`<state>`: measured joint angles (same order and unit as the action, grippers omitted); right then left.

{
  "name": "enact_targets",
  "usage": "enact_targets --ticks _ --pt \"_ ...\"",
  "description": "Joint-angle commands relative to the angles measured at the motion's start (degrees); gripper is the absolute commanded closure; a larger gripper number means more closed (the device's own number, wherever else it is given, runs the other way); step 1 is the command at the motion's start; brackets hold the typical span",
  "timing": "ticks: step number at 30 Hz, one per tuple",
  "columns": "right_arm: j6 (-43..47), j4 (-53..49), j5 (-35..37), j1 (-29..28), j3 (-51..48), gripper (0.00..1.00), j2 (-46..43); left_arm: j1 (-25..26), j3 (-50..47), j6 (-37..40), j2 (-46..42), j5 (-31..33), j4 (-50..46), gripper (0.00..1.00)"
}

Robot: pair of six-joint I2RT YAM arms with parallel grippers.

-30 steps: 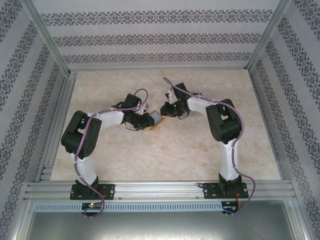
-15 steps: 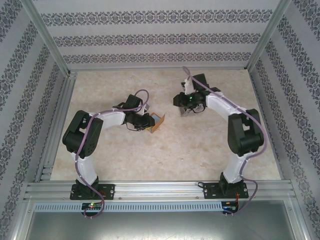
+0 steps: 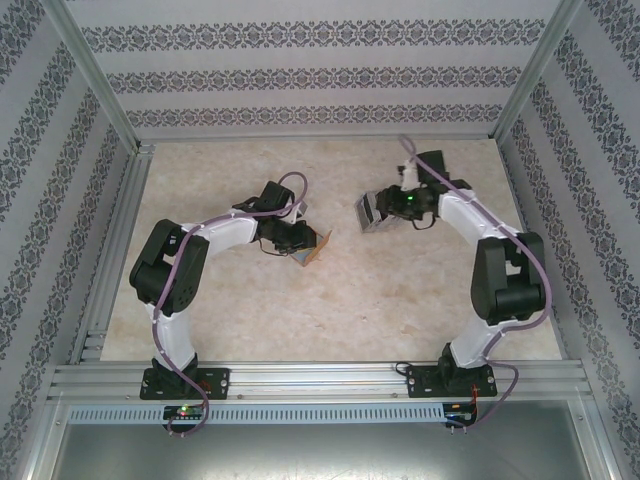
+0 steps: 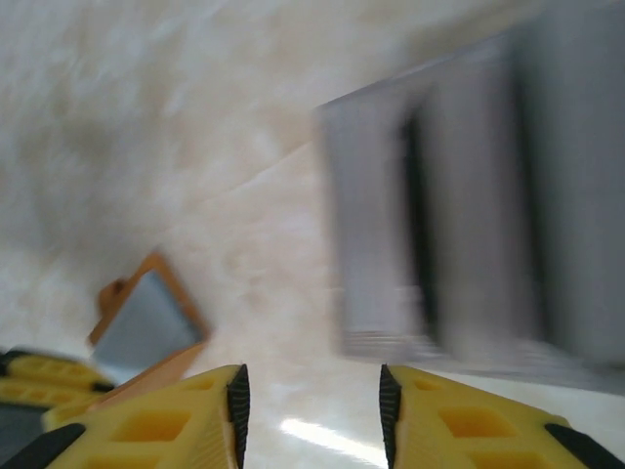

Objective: Put the credit cards into the card holder
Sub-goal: Rotate the card holder at the center of the table, then pick up the credit card from the storage box.

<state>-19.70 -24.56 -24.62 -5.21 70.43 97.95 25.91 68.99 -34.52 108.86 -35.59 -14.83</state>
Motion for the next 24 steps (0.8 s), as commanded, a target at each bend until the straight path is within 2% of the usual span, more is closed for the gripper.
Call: enact_targets --ticks 1,8,16,24 --pt "-0.09 0.07 3.92 3.93 0.11 0.55 -2.06 1.07 1.58 1.74 0.12 0.77 -2.84 0.78" --pt "0.43 -0.13 1.72 7.32 4.67 0.54 4.29 2.19 1.42 1.3 0.63 0.59 -2.22 0.78" --pt "0.36 -1.74 -1.58 6.97 11.06 0.54 11.42 2.48 0.94 1.13 0.78 0.53 -1.69 0.78" --pt "0.89 -2.12 -2.97 4.96 13.06 0.54 12.78 2.5 0.53 1.17 1.12 0.58 -1.25 0.78"
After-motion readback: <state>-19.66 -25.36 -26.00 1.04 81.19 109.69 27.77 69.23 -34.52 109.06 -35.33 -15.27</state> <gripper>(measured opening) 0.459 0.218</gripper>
